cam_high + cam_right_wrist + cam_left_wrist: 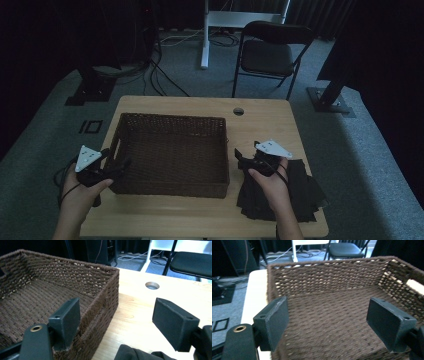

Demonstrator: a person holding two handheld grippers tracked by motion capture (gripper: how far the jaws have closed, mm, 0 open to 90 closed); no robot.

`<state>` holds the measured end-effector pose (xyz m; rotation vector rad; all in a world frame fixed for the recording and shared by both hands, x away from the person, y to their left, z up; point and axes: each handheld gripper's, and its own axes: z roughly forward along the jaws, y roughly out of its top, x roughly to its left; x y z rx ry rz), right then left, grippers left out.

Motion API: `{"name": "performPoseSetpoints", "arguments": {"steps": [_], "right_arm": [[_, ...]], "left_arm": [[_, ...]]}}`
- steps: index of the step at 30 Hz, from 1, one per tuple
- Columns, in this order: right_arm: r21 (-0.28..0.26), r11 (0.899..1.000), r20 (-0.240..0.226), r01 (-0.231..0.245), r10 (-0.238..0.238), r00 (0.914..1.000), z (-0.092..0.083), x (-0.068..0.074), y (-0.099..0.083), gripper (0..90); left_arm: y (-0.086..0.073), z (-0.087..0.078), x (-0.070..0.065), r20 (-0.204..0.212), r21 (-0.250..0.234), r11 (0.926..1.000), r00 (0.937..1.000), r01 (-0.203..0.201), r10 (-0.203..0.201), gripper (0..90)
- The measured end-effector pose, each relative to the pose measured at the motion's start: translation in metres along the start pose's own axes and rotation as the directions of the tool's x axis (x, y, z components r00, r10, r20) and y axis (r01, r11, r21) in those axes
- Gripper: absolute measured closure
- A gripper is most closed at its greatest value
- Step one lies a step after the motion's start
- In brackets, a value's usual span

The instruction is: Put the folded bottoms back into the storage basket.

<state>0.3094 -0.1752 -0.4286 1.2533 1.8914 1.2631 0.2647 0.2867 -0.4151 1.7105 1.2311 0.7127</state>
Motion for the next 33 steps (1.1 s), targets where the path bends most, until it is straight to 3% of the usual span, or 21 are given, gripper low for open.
{"name": "performPoseSetpoints", "arguments": {"steps": [3,10,16,26,28,30,31,33], "right_arm": [[-0.017,1.000,0.023,0.006,-0.005,0.9997,-0.007,-0.006,0.002,17.7],[-0.012,1.000,0.037,0.028,-0.028,0.9989,-0.015,-0.016,0.003,14.4],[-0.015,1.000,0.045,0.014,-0.013,0.9989,-0.020,-0.024,0.000,14.3],[-0.018,1.000,0.070,0.001,0.001,0.9976,-0.031,-0.040,-0.005,13.9],[-0.017,1.000,0.081,-0.001,0.002,0.9967,-0.034,-0.045,-0.007,13.7],[-0.015,1.000,0.084,-0.002,0.003,0.9965,-0.036,-0.047,-0.008,13.7],[-0.015,1.000,0.084,-0.002,0.003,0.9965,-0.036,-0.047,-0.008,13.7],[-0.011,1.000,0.097,-0.004,0.005,0.9952,-0.039,-0.053,-0.011,13.7]], "left_arm": [[0.005,0.005,-0.013,0.040,0.001,0.9998,0.9990,-0.021,0.021,18.8],[0.011,0.014,-0.031,0.090,-0.002,0.9991,0.9951,-0.042,0.042,18.9],[0.014,0.023,-0.047,0.139,-0.005,0.9986,0.9890,-0.052,0.052,18.8],[0.021,0.037,-0.081,0.230,-0.019,0.9972,0.9703,-0.072,0.075,18.8],[0.023,0.041,-0.091,0.254,-0.020,0.9964,0.9634,-0.082,0.085,18.9],[0.023,0.041,-0.091,0.254,-0.020,0.9964,0.9634,-0.082,0.085,18.8],[0.024,0.044,-0.099,0.276,-0.018,0.9957,0.9568,-0.090,0.092,18.8],[0.025,0.047,-0.105,0.290,-0.020,0.9955,0.9522,-0.093,0.095,18.8]]}}
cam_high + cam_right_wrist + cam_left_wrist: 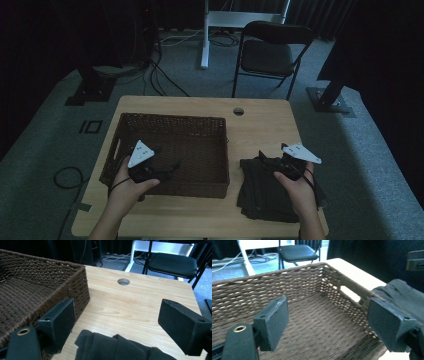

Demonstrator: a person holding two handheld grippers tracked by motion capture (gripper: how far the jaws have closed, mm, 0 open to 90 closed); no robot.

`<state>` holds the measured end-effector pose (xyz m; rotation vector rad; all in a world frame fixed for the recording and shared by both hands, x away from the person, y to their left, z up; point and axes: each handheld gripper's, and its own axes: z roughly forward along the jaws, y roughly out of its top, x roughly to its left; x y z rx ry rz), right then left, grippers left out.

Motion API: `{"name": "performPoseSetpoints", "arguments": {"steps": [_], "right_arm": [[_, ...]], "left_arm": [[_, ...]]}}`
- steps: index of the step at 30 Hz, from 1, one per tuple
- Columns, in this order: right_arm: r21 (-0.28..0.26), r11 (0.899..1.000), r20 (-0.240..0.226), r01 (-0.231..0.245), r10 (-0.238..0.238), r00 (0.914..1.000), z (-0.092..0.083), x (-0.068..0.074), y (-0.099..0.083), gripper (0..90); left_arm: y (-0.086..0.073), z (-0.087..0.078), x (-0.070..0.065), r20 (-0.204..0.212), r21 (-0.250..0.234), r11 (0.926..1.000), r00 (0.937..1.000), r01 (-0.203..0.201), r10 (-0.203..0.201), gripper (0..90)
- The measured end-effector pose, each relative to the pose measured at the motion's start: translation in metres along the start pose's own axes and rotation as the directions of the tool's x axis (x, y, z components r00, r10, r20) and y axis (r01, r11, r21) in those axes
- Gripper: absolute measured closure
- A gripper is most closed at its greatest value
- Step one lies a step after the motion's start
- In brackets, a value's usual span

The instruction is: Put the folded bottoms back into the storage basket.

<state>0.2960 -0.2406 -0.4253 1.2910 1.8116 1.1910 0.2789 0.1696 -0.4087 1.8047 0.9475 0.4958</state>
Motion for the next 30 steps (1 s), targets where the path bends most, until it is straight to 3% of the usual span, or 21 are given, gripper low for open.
{"name": "performPoseSetpoints", "arguments": {"steps": [9,16,20,22,23,30], "right_arm": [[0.001,1.000,0.022,-0.018,0.018,0.9996,-0.008,-0.015,-0.006,13.7],[0.011,1.000,0.044,-0.028,0.027,0.9987,-0.015,-0.028,-0.012,13.8],[0.012,0.999,0.053,-0.033,0.033,0.9981,-0.018,-0.033,-0.015,13.7],[0.013,0.999,0.053,-0.037,0.037,0.9979,-0.018,-0.034,-0.016,13.8],[0.013,0.999,0.058,-0.038,0.038,0.9976,-0.020,-0.037,-0.019,13.8],[0.023,0.998,0.072,-0.064,0.062,0.9955,-0.023,-0.048,-0.030,13.8]], "left_arm": [[0.008,0.018,-0.023,0.066,0.000,0.9996,0.9974,-0.028,0.028,18.9],[0.012,0.038,-0.047,0.129,0.008,0.9983,0.9901,-0.058,0.056,18.9],[0.015,0.051,-0.060,0.141,0.015,0.9939,0.9844,-0.109,0.106,18.9],[0.015,0.051,-0.060,0.141,0.015,0.9939,0.9844,-0.109,0.106,18.9],[0.018,0.060,-0.072,0.174,0.017,0.9921,0.9775,-0.124,0.119,18.9],[0.018,0.079,-0.096,0.231,0.023,0.9907,0.9648,-0.134,0.125,18.9]]}}
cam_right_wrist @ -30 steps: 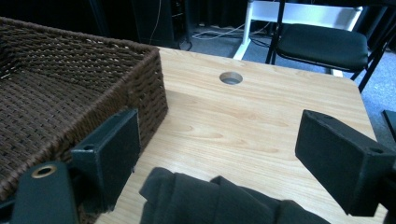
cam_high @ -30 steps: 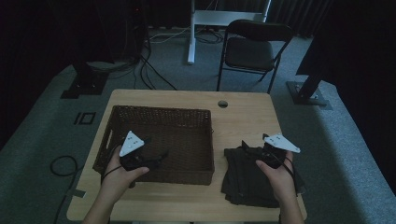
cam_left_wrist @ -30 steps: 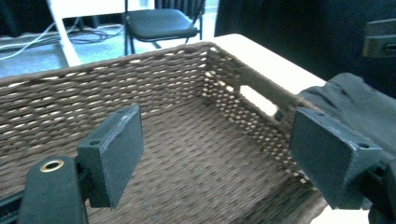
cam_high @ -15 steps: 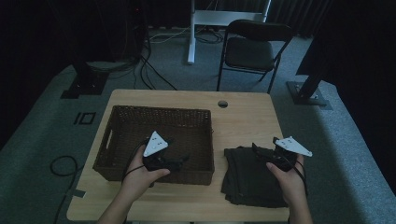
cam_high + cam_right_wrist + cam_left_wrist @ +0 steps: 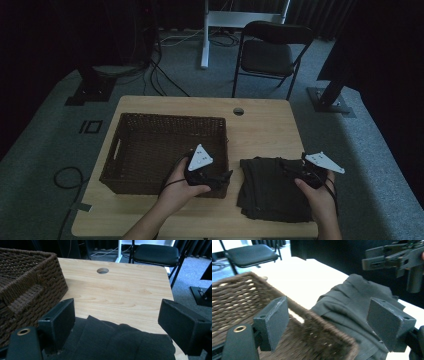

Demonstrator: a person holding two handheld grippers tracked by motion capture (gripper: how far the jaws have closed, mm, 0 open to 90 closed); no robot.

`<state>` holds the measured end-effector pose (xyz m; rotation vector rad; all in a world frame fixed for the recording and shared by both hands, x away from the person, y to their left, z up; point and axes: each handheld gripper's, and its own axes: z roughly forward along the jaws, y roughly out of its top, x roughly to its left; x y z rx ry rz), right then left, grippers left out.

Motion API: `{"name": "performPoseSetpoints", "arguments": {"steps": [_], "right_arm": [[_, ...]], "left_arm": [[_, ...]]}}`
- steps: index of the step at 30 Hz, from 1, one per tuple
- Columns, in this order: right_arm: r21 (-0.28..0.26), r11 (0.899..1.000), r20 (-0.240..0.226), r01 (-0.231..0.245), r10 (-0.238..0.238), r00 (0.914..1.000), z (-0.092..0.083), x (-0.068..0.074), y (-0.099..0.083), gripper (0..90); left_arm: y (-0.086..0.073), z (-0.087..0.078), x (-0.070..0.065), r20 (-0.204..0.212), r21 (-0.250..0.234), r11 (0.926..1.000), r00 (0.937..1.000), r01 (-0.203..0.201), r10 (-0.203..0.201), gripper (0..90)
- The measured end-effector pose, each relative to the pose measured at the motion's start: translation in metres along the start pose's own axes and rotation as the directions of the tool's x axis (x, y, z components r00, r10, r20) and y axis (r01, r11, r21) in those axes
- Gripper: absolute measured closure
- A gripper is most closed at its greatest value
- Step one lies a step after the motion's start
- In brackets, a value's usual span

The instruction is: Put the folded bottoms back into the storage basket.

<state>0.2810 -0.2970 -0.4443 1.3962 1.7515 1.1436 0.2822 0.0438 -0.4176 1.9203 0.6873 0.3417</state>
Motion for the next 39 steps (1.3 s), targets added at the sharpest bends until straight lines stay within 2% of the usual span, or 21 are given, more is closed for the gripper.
{"name": "performPoseSetpoints", "arguments": {"steps": [3,4,10,19,21,28,31,34,36,38,39], "right_arm": [[0.005,1.000,0.003,-0.001,0.001,1.0000,0.001,-0.002,-0.003,13.8],[0.010,1.000,0.006,-0.002,0.002,1.0000,0.002,-0.004,-0.005,13.8],[0.016,1.000,0.011,-0.006,0.006,0.9999,0.002,-0.010,-0.011,13.8],[0.015,1.000,0.014,-0.014,0.014,0.9998,0.000,-0.019,-0.015,13.8],[0.023,1.000,0.021,-0.013,0.012,0.9997,0.000,-0.022,-0.018,13.8],[0.033,0.999,0.038,-0.013,0.012,0.9992,0.003,-0.027,-0.024,13.8],[0.034,0.999,0.042,-0.015,0.014,0.9990,0.004,-0.030,-0.026,13.8],[0.035,0.999,0.045,-0.018,0.016,0.9989,0.005,-0.031,-0.027,13.8],[0.040,0.999,0.048,-0.017,0.015,0.9987,0.007,-0.034,-0.031,13.8],[0.043,0.999,0.050,-0.013,0.011,0.9987,0.008,-0.035,-0.033,13.8],[0.049,0.999,0.054,-0.012,0.009,0.9985,0.010,-0.036,-0.036,13.8]], "left_arm": [[0.000,0.003,-0.003,0.011,0.000,1.0000,0.9999,-0.001,0.001,18.8],[0.002,0.014,-0.012,0.035,0.000,1.0000,0.9994,-0.004,0.004,18.9],[0.007,0.034,-0.032,0.089,-0.009,0.9999,0.9960,-0.008,0.008,18.9],[0.008,0.057,-0.052,0.133,0.005,0.9998,0.9910,-0.019,0.018,18.9],[0.006,0.067,-0.060,0.147,0.013,0.9998,0.9890,-0.016,0.014,18.8],[-0.001,0.088,-0.075,0.151,0.026,0.9996,0.9885,-0.006,0.002,18.7],[-0.010,0.098,-0.080,0.136,0.041,0.9992,0.9907,0.006,-0.011,18.8],[-0.012,0.100,-0.081,0.131,0.046,0.9989,0.9912,0.011,-0.017,18.7],[-0.021,0.108,-0.084,0.105,0.068,0.9977,0.9944,0.003,-0.010,18.7],[-0.023,0.110,-0.085,0.103,0.069,0.9975,0.9945,0.012,-0.019,18.6],[-0.030,0.114,-0.088,0.091,0.089,0.9957,0.9953,0.026,-0.034,18.6]]}}
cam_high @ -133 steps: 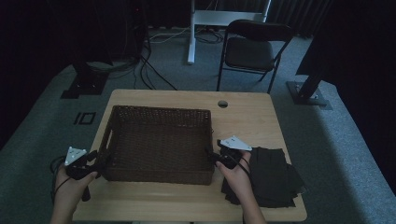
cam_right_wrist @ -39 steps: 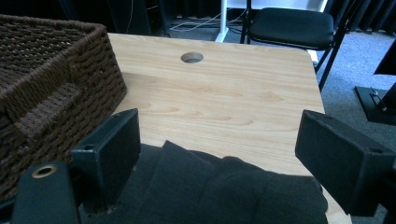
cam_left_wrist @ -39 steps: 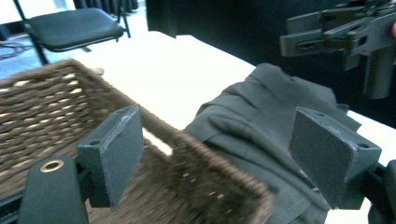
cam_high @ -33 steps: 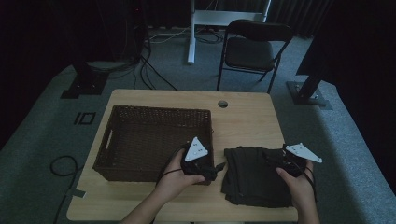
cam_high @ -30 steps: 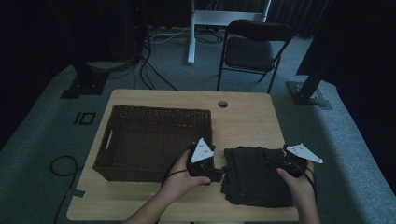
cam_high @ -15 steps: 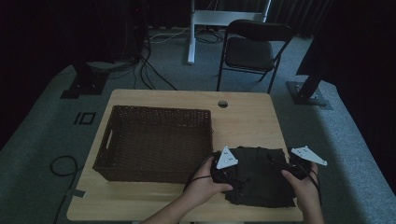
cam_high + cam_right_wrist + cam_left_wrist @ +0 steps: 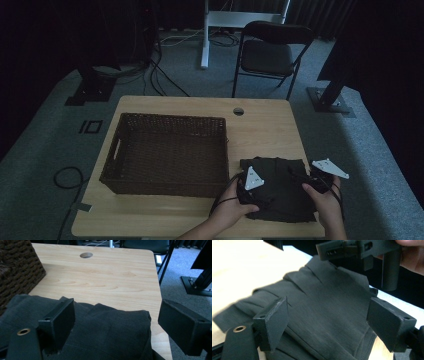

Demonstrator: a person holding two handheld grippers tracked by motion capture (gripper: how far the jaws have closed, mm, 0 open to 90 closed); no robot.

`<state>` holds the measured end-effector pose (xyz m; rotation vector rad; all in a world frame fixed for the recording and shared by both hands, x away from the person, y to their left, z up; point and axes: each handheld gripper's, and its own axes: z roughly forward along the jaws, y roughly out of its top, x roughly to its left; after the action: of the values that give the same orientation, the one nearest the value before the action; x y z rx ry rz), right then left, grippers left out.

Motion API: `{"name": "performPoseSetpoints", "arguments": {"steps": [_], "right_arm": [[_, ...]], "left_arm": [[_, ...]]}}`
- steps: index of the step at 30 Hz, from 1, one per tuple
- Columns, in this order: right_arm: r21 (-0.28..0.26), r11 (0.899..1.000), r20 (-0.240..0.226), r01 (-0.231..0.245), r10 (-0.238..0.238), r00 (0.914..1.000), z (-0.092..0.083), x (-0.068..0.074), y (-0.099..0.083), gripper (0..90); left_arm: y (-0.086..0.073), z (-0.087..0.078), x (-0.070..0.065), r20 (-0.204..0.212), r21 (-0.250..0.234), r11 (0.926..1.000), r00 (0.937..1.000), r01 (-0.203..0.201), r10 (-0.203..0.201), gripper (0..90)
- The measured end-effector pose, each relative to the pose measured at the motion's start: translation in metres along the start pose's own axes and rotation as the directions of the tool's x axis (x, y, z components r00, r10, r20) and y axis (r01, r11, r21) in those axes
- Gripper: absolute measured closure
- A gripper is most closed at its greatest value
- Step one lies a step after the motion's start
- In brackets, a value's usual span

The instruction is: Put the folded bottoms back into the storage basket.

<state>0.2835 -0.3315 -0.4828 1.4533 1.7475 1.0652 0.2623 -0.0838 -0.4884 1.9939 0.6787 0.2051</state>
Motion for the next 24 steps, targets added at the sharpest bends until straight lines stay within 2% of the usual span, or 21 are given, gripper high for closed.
{"name": "performPoseSetpoints", "arguments": {"steps": [1,2,4,10,12,15,17,19,20,21,22,23,24], "right_arm": [[0.000,1.000,0.000,0.000,0.000,1.0000,0.000,0.000,0.000,13.8],[0.006,1.000,0.004,-0.004,0.004,1.0000,0.002,-0.001,-0.002,13.8],[0.011,1.000,0.009,-0.002,0.002,1.0000,0.003,-0.002,-0.004,13.8],[0.034,0.999,0.030,-0.007,0.006,0.9995,0.010,-0.009,-0.012,13.8],[0.041,0.999,0.031,-0.012,0.011,0.9995,0.011,-0.010,-0.014,13.8],[0.070,0.997,0.037,-0.028,0.026,0.9990,0.018,-0.015,-0.022,13.8],[0.079,0.997,0.031,-0.026,0.023,0.9993,0.020,-0.016,-0.024,13.8],[0.103,0.994,0.031,-0.032,0.029,0.9991,0.024,-0.018,-0.028,13.8],[0.129,0.991,0.037,-0.026,0.021,0.9991,0.028,-0.020,-0.032,13.8],[0.129,0.991,0.037,-0.026,0.021,0.9991,0.028,-0.020,-0.032,13.8],[0.157,0.987,0.025,-0.031,0.028,0.9993,0.033,-0.020,-0.036,13.8],[0.157,0.987,0.025,-0.031,0.028,0.9993,0.033,-0.020,-0.036,13.8],[0.169,0.985,0.007,-0.037,0.036,0.9993,0.035,-0.021,-0.039,13.7]], "left_arm": [[0.000,0.000,0.000,0.000,0.000,1.0000,1.0000,0.000,0.000,18.6],[-0.005,0.004,-0.002,-0.028,-0.001,1.0000,0.9996,-0.006,0.006,18.1],[-0.010,0.006,-0.004,-0.053,0.001,1.0000,0.9986,0.002,-0.002,17.9],[-0.024,0.008,-0.007,-0.137,-0.013,0.9998,0.9904,0.013,-0.015,17.8],[-0.024,0.008,-0.007,-0.137,-0.013,0.9998,0.9904,0.013,-0.015,17.8],[-0.034,0.012,-0.009,-0.145,0.015,0.9991,0.9888,0.039,-0.036,17.8],[-0.036,0.013,-0.010,-0.145,0.019,0.9991,0.9888,0.038,-0.035,17.7],[-0.041,0.019,-0.010,-0.137,0.033,0.9973,0.9887,0.065,-0.060,15.8],[-0.041,0.019,-0.010,-0.137,0.033,0.9973,0.9887,0.065,-0.060,15.0],[-0.043,0.021,-0.009,-0.138,0.035,0.9973,0.9886,0.064,-0.059,15.0],[-0.045,0.023,-0.008,-0.134,0.044,0.9956,0.9880,0.083,-0.076,15.0],[-0.045,0.023,-0.008,-0.134,0.044,0.9956,0.9880,0.083,-0.076,15.0],[-0.045,0.024,-0.008,-0.135,0.042,0.9960,0.9882,0.079,-0.072,14.9]]}}
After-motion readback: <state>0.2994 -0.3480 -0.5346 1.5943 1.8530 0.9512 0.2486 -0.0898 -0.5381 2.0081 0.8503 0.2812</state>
